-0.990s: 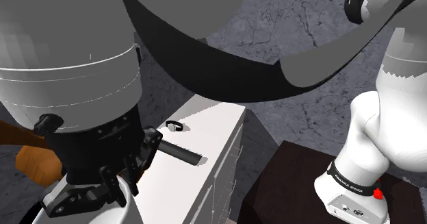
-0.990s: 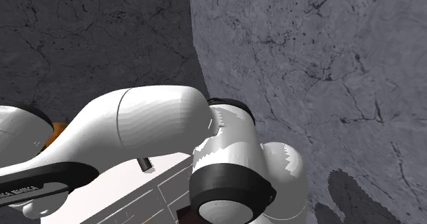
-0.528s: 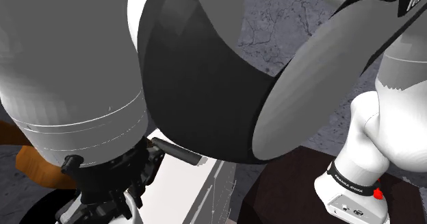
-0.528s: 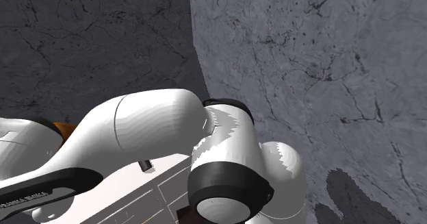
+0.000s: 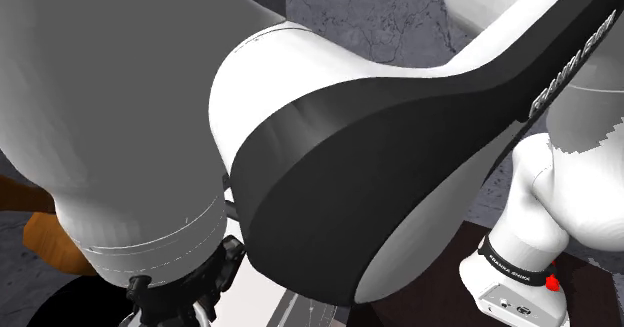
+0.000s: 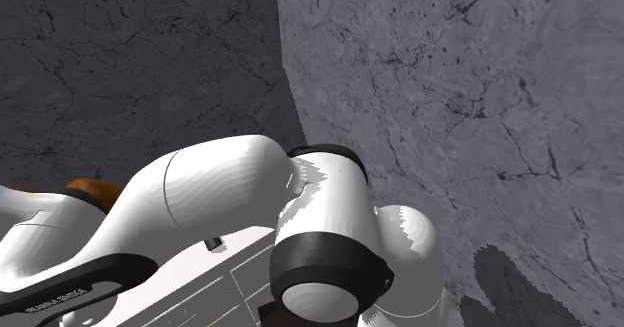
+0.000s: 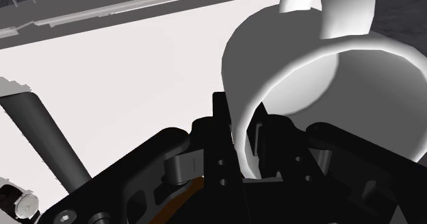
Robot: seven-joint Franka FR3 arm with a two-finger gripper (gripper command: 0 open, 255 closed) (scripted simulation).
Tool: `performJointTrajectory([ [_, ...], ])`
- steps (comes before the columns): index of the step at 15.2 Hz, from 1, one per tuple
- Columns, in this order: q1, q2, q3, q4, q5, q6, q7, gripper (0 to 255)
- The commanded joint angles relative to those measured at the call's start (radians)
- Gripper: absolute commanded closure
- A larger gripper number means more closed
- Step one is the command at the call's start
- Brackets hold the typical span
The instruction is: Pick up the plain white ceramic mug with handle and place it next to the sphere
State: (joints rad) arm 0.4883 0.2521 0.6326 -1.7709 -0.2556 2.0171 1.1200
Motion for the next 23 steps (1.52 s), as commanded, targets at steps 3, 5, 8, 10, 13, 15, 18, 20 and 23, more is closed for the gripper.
performJointTrajectory([
  [3,0.002,0.018,-0.006,-0.034,-0.017,0.048,0.013,255],
  [5,0.004,0.028,-0.009,-0.049,-0.026,0.071,0.020,255],
  [8,0.008,0.045,-0.015,-0.070,-0.041,0.105,0.032,255],
  [10,0.009,0.049,-0.016,-0.076,-0.045,0.114,0.035,255],
  [13,0.009,0.050,-0.016,-0.076,-0.045,0.114,0.035,255],
  [15,0.009,0.050,-0.016,-0.076,-0.045,0.114,0.035,255],
  [18,0.009,0.050,-0.016,-0.076,-0.045,0.114,0.035,0],
  [20,0.009,0.050,-0.016,-0.076,-0.045,0.114,0.035,0],
  [23,0.006,0.033,-0.010,-0.062,-0.031,0.087,0.026,0],
])
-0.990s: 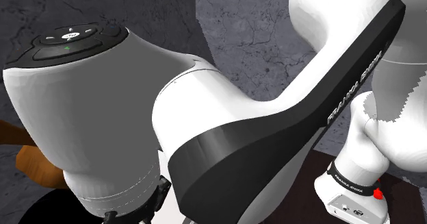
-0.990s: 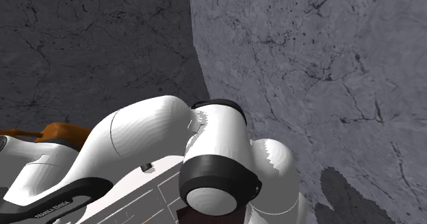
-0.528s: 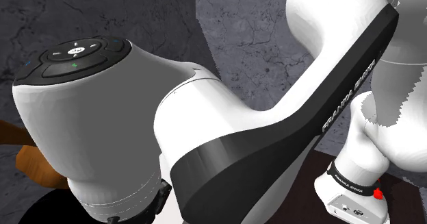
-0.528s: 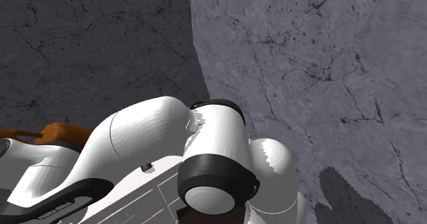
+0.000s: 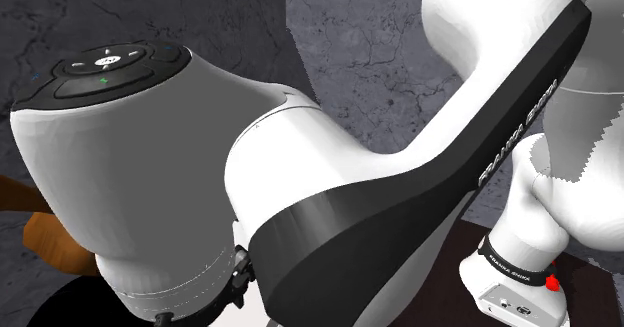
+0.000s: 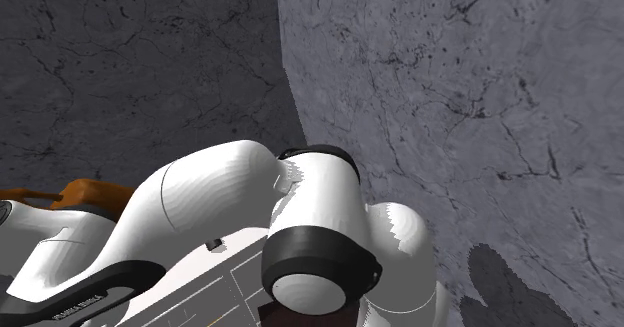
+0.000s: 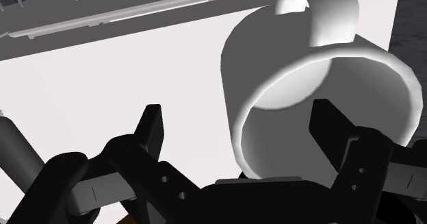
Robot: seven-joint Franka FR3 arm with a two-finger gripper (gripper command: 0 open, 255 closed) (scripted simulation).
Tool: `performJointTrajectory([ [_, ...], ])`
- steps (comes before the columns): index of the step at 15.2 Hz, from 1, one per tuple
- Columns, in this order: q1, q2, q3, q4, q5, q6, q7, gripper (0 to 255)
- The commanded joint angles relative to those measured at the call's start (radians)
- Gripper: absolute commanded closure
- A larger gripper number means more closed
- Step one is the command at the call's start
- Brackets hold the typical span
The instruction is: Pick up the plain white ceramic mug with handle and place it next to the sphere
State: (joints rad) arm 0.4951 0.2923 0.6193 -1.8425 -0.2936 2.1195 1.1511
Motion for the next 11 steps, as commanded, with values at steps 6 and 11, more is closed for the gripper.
performJointTrajectory([
  [6,-0.007,-0.048,0.016,0.055,0.041,-0.092,-0.026,0],
  [11,-0.007,-0.048,0.016,0.055,0.041,-0.092,-0.026,0],
])
